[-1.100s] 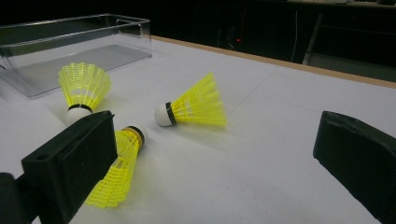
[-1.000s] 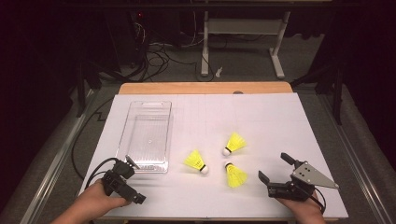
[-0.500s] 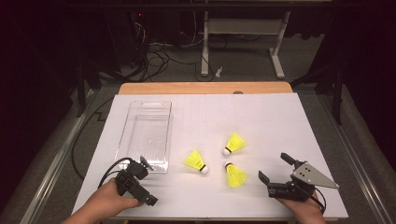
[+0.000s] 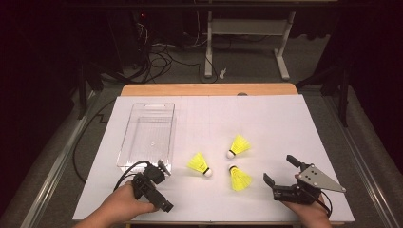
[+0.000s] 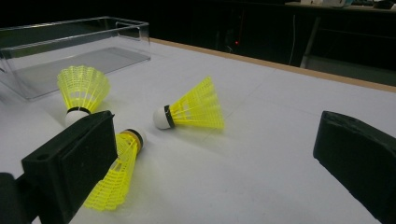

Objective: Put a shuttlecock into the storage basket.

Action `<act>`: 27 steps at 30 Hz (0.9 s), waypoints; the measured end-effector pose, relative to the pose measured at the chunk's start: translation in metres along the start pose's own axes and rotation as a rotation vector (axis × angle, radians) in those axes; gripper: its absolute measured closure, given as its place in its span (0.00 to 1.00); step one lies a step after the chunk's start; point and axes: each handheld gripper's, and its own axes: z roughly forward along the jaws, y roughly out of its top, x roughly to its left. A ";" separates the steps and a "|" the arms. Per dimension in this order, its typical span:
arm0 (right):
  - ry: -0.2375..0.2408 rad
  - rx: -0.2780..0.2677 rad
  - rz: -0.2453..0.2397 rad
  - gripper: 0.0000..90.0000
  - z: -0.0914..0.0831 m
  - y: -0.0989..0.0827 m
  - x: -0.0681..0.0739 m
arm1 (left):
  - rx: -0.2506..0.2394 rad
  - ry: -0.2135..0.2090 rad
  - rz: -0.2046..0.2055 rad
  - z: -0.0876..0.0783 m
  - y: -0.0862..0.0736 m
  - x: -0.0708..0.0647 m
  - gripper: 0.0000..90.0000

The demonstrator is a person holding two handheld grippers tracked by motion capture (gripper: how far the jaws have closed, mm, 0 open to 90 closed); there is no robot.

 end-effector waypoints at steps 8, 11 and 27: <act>0.002 -0.001 -0.002 0.00 0.000 0.000 0.000 | 0.016 -0.007 0.048 0.003 0.016 -0.016 0.01; 0.002 -0.001 -0.001 0.00 0.000 0.000 0.000 | 0.025 -0.008 0.063 0.004 0.022 -0.021 0.01; 0.002 -0.005 0.001 0.00 -0.001 0.000 -0.001 | 0.049 -0.022 0.124 0.002 0.057 -0.043 0.01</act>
